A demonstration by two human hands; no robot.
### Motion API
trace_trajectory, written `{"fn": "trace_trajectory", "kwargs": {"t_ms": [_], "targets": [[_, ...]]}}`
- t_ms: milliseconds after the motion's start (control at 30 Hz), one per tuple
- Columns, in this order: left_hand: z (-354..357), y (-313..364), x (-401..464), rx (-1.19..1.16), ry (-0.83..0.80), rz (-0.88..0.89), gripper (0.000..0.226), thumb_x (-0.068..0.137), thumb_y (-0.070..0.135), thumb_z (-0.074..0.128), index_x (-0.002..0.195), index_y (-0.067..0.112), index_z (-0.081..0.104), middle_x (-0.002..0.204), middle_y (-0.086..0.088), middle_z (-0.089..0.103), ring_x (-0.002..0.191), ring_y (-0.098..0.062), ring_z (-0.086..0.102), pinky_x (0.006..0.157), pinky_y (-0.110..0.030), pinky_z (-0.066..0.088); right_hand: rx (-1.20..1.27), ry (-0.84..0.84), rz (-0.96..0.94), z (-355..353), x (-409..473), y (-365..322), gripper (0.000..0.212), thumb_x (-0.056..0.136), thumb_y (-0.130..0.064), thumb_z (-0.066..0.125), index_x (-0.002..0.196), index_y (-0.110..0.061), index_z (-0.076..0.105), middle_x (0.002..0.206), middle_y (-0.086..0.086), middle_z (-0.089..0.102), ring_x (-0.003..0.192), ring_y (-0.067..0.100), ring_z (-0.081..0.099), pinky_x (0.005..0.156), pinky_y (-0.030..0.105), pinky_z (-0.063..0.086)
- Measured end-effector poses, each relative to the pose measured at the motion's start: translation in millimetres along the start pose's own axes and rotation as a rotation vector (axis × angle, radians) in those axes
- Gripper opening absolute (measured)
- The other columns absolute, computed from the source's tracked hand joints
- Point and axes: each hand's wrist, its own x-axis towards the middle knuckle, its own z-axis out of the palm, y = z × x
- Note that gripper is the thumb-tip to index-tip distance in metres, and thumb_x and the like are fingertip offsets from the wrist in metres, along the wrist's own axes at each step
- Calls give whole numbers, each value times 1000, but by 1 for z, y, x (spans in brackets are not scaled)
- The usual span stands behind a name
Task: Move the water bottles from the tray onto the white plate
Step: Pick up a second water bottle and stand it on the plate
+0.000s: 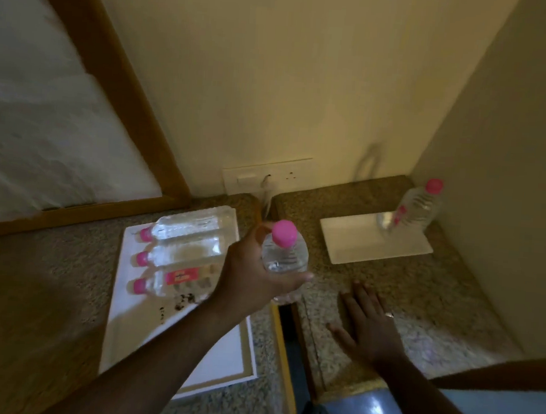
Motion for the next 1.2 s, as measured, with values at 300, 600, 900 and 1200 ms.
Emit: {"fn": "trace_trajectory", "kwargs": {"t_ms": [300, 600, 900, 1200], "targets": [[123, 28, 98, 31, -88, 25, 71, 52, 36, 95, 110, 25, 57, 98, 14, 63, 86, 5, 60, 66, -1, 44, 11, 48, 119, -26, -12, 93, 89, 86, -84, 27, 154, -26, 24, 164, 8, 10, 151, 25, -1, 120, 50, 3], [190, 9, 147, 94, -136, 3, 80, 52, 39, 94, 118, 29, 51, 112, 4, 65, 103, -18, 63, 78, -31, 52, 35, 112, 130, -21, -10, 112, 87, 88, -83, 28, 155, -28, 20, 163, 4, 6, 151, 21, -8, 120, 45, -9], [211, 7, 153, 73, -173, -7, 81, 55, 32, 95, 123, 20, 52, 116, 1, 62, 106, -18, 59, 87, -35, 50, 30, 145, 116, -19, -8, 113, 85, 88, -81, 34, 150, -22, 35, 162, 10, 22, 151, 27, 5, 119, 49, 0], [221, 9, 152, 29, -168, -37, 79, 55, 31, 95, 119, 26, 49, 118, 0, 61, 110, -23, 59, 93, -46, 50, 37, 149, 127, -19, -9, 113, 86, 89, -81, 31, 152, -23, 31, 163, 9, 16, 152, 26, 1, 119, 51, 1]]}}
